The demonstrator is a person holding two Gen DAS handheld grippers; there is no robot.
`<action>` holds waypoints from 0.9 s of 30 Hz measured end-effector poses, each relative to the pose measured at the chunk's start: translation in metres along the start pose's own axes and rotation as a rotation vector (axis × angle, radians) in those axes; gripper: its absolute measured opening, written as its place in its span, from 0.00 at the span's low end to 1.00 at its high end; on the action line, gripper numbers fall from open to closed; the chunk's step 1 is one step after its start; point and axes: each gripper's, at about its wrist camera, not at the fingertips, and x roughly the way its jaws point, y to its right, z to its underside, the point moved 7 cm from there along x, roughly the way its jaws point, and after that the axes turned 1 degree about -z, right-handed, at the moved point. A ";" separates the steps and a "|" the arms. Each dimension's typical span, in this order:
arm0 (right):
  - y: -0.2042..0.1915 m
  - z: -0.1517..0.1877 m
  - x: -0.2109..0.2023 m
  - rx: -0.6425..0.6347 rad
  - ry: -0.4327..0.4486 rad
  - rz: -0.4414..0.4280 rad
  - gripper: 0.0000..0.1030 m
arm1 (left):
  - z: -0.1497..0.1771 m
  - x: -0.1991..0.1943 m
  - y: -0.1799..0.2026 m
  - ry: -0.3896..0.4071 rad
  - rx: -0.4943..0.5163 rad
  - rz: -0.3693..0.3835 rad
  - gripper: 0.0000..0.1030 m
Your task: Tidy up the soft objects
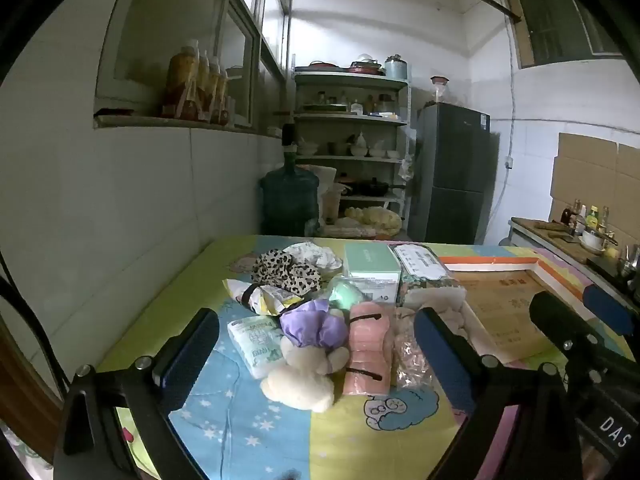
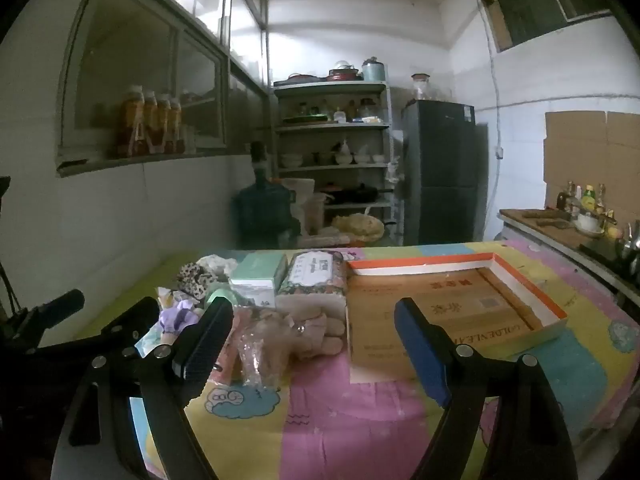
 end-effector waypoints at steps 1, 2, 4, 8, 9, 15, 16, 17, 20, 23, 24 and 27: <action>0.000 0.000 0.000 0.001 -0.006 0.000 0.82 | 0.000 0.000 0.000 -0.004 -0.001 -0.003 0.96; 0.000 0.000 0.000 0.001 -0.004 0.000 0.82 | 0.001 0.000 0.000 -0.009 -0.003 -0.006 0.96; 0.000 0.000 -0.001 0.006 0.003 -0.001 0.82 | 0.001 0.000 0.000 -0.012 -0.008 -0.007 0.94; 0.000 0.000 0.000 0.003 0.002 -0.004 0.82 | 0.008 0.007 -0.004 -0.032 -0.031 0.001 0.88; 0.000 0.000 0.000 0.005 0.002 -0.004 0.82 | 0.009 0.002 -0.006 -0.014 -0.036 0.005 0.88; -0.001 0.004 0.004 0.007 -0.003 -0.008 0.82 | 0.006 0.004 -0.011 -0.025 -0.038 -0.007 0.88; -0.001 0.001 0.001 0.005 -0.003 -0.007 0.82 | 0.006 0.003 -0.012 -0.024 -0.039 -0.008 0.88; -0.001 0.001 0.001 0.006 -0.003 -0.008 0.82 | 0.006 0.004 -0.011 -0.025 -0.038 -0.010 0.88; -0.002 0.000 0.000 0.003 -0.005 -0.011 0.82 | 0.005 0.004 -0.013 -0.024 -0.041 -0.018 0.88; -0.003 0.001 0.004 -0.001 -0.004 -0.016 0.82 | 0.004 0.003 -0.015 -0.023 -0.044 -0.024 0.88; -0.003 0.001 0.004 -0.002 -0.003 -0.017 0.82 | 0.004 0.003 -0.015 -0.023 -0.044 -0.024 0.88; -0.004 0.001 0.005 -0.004 -0.004 -0.017 0.82 | 0.004 0.002 -0.016 -0.020 -0.047 -0.026 0.88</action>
